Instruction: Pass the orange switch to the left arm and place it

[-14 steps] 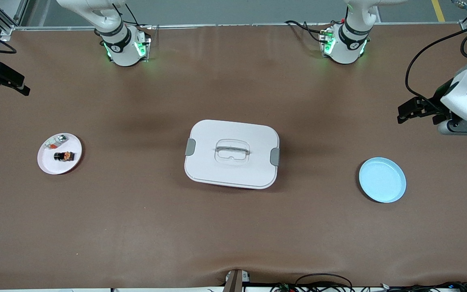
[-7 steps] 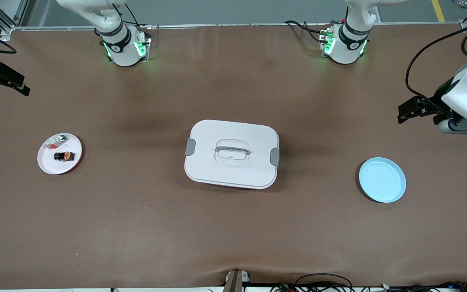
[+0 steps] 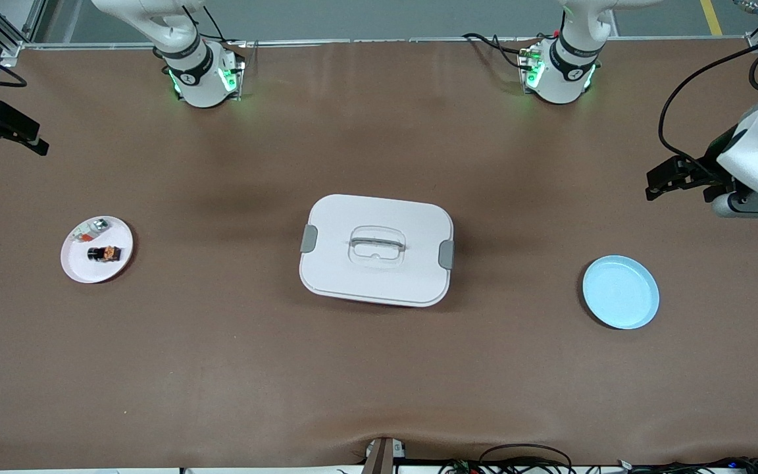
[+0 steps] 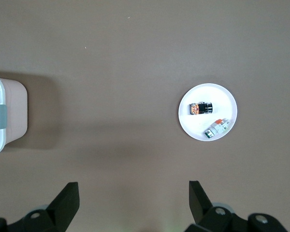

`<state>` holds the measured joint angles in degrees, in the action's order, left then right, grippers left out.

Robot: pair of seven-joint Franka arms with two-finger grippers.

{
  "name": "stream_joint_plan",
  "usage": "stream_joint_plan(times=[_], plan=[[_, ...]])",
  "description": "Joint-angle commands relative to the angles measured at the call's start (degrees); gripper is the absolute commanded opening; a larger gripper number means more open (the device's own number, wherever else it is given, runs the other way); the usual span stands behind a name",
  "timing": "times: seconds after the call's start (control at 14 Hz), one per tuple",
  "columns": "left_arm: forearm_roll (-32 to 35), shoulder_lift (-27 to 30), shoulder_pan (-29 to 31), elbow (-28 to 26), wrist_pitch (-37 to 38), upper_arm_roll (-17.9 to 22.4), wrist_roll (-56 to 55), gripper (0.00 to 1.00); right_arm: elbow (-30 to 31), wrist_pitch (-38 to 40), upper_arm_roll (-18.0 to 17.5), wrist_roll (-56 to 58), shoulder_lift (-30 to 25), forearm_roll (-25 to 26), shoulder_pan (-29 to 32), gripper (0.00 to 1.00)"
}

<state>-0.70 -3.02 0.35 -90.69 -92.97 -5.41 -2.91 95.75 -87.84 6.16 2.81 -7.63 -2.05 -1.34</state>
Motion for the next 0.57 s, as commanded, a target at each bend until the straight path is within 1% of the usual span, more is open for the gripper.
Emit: stream_joint_plan(times=[0.0, 0.5], plan=[[0.97, 0.38, 0.35, 0.95, 0.86, -0.30, 1.15, 1.00, -0.04, -0.31, 0.16, -0.70, -0.28, 0.65, -0.33, 1.00], [0.97, 0.29, 0.62, 1.22, 0.86, -0.30, 1.16, 1.00, -0.65, -1.28, -0.19, -0.70, -0.37, 1.35, -0.86, 1.00]])
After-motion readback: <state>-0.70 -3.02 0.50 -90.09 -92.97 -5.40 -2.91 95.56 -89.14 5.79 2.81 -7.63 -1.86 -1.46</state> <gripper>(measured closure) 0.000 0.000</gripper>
